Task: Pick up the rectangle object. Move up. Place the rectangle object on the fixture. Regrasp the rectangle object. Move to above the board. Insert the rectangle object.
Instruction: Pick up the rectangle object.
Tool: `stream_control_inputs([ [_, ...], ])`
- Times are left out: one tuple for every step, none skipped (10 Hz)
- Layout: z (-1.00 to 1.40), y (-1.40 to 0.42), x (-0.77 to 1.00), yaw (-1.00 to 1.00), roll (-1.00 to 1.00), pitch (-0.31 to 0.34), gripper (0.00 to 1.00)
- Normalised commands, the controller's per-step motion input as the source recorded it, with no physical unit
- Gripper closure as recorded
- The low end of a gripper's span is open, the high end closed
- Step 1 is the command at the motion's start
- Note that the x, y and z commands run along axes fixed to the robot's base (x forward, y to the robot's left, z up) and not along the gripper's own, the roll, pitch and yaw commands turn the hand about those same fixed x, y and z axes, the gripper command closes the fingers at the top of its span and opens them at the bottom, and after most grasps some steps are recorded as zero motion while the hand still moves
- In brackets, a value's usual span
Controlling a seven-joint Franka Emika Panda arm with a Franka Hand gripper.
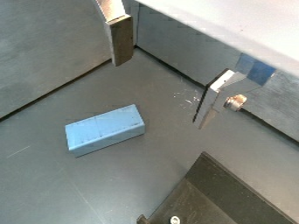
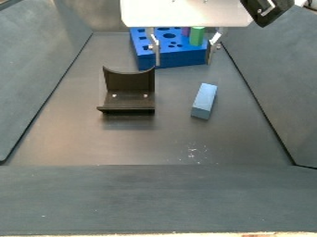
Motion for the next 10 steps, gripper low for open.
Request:
stream_control_inputs([
  [0.00, 0.00, 0.03, 0.00, 0.00, 0.000, 0.00],
  [0.00, 0.00, 0.02, 0.00, 0.00, 0.000, 0.00],
  [0.00, 0.00, 0.05, 0.00, 0.00, 0.000, 0.00],
  [-0.09, -0.19, -0.01, -0.14, 0.00, 0.000, 0.00],
  [-0.36, -0.59, -0.34, -0.18, 0.00, -0.060, 0.00],
  [-0.49, -0.63, -0.38, -0.13, 0.00, -0.106, 0.00],
  [-0.45, -0.53, -0.34, -0.11, -0.01, -0.089, 0.00],
  [-0.39, -0.46, -0.39, -0.13, 0.00, -0.054, 0.00],
  [-0.11, 0.00, -0.23, -0.85, -0.05, 0.000, 0.00],
  [-0.02, 0.00, -0.12, -0.96, 0.00, 0.000, 0.00],
])
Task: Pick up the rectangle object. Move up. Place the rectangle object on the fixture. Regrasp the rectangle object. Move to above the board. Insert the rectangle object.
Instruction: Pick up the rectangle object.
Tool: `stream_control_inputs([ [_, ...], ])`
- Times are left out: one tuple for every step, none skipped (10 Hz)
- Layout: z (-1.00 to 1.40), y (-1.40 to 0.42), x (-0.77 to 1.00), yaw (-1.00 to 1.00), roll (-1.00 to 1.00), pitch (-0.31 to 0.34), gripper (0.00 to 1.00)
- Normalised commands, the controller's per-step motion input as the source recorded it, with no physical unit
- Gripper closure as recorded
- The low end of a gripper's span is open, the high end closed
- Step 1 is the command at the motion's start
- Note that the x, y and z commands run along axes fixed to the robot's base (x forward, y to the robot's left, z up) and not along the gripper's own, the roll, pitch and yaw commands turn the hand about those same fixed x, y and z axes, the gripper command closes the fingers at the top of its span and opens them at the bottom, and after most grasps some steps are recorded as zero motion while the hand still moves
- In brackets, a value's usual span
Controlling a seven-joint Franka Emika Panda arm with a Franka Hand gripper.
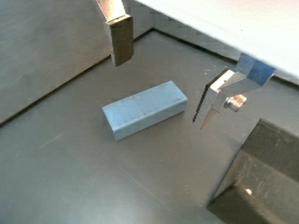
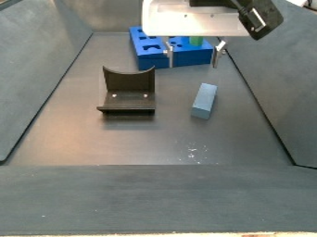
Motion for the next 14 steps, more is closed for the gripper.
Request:
stream_control_inputs([
  [-0.01, 0.00, -0.16, -0.94, 0.00, 0.000, 0.00],
  [0.00, 0.05, -0.18, -0.16, -0.01, 0.000, 0.00],
  [0.00, 0.05, 0.00, 0.00, -0.06, -0.006, 0.00],
  [-0.23, 0.70, -0.08, 0.00, -0.75, -0.123, 0.00],
  [-0.26, 0.79, -0.16, 0.01, -0.89, -0.209, 0.00],
  [-0.06, 0.03, -0.05, 0.09, 0.00, -0.071, 0.00],
  [-0.61, -0.35, 0.04, -0.12, 0.11, -0.403, 0.00],
  [-0.78, -0.27, 0.00, -0.64, 0.19, -0.354, 0.00],
  [-0.59, -0.05, -0.14, -0.56, 0.03, -0.389, 0.00],
  [-0.05, 0.00, 0.00, 0.00, 0.00, 0.000, 0.00],
  [-0.58, 0.21, -0.21, 0.00, -0.18, -0.183, 0.00],
  [-0.85, 0.22, -0.45, 0.02, -0.20, -0.240, 0.00],
  [-0.40, 0.03, -0.30, 0.07, -0.05, -0.220, 0.00],
  [0.00, 0.00, 0.00, 0.00, 0.00, -0.023, 0.00],
])
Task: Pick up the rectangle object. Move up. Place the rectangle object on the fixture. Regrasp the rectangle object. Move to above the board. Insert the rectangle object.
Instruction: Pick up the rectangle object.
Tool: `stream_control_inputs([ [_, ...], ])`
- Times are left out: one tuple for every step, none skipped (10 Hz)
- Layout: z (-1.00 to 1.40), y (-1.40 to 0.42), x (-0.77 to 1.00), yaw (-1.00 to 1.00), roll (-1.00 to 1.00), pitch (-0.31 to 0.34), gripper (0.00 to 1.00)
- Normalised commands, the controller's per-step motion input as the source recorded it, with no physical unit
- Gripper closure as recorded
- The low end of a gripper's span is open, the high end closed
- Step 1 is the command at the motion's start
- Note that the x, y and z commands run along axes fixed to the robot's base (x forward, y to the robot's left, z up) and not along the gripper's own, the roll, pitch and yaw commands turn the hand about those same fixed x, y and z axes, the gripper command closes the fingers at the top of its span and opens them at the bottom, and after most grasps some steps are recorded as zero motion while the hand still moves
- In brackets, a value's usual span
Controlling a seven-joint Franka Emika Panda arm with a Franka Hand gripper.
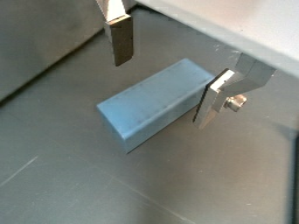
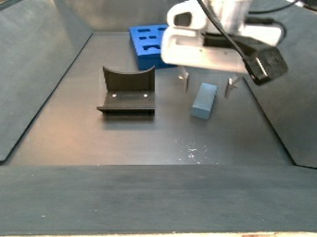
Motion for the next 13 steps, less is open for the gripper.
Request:
stream_control_inputs([
  [-0.02, 0.00, 0.00, 0.00, 0.00, 0.000, 0.00],
  [-0.47, -0.03, 0.00, -0.01, -0.10, -0.146, 0.00],
  [-0.80, -0.09, 0.00, -0.08, -0.20, -0.320, 0.00],
  [-1.00, -0.03, 0.00, 0.00, 0.00, -0.020, 0.00],
  [0.00, 0.00, 0.00, 0.00, 0.00, 0.014, 0.00],
  [0.00, 0.00, 0.00, 0.00, 0.00, -0.014, 0.00],
  [0.00, 0.00, 0.00, 0.00, 0.00, 0.000, 1.00],
  [0.00, 0.00, 0.00, 0.00, 0.00, 0.000, 1.00],
  [0.00, 0.00, 0.00, 0.00, 0.00, 0.000, 1.00],
  [0.00, 0.00, 0.00, 0.00, 0.00, 0.000, 1.00],
  [0.00, 0.00, 0.00, 0.00, 0.00, 0.000, 1.00],
  [0.00, 0.00, 0.00, 0.00, 0.00, 0.000, 1.00],
  [0.00, 0.00, 0.00, 0.00, 0.00, 0.000, 1.00],
])
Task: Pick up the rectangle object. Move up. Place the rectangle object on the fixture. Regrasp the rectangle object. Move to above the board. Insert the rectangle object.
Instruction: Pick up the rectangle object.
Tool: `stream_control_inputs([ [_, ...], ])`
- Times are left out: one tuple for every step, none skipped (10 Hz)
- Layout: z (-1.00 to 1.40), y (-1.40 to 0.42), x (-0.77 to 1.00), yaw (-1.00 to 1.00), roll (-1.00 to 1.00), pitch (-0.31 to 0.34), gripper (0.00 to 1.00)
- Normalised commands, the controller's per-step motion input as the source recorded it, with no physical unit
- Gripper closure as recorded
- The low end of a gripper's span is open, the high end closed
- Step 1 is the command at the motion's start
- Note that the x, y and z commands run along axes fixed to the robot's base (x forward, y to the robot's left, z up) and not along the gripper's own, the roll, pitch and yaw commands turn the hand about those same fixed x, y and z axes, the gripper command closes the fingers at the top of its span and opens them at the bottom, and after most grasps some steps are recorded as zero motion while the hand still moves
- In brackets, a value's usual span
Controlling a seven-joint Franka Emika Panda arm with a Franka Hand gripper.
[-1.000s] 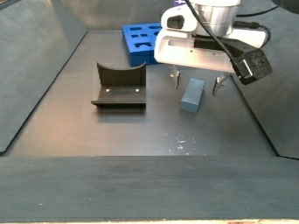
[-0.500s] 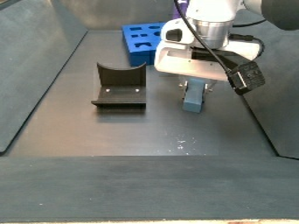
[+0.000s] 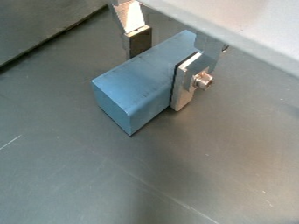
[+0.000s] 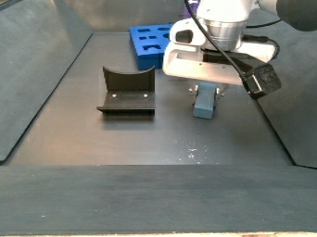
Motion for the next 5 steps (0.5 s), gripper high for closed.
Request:
stream_control_inputs([
  [0.00, 0.00, 0.00, 0.00, 0.00, 0.000, 1.00],
  [0.00, 0.00, 0.00, 0.00, 0.00, 0.000, 1.00],
  [0.00, 0.00, 0.00, 0.00, 0.00, 0.000, 1.00],
  [0.00, 0.00, 0.00, 0.00, 0.00, 0.000, 1.00],
  [0.00, 0.00, 0.00, 0.00, 0.00, 0.000, 1.00],
])
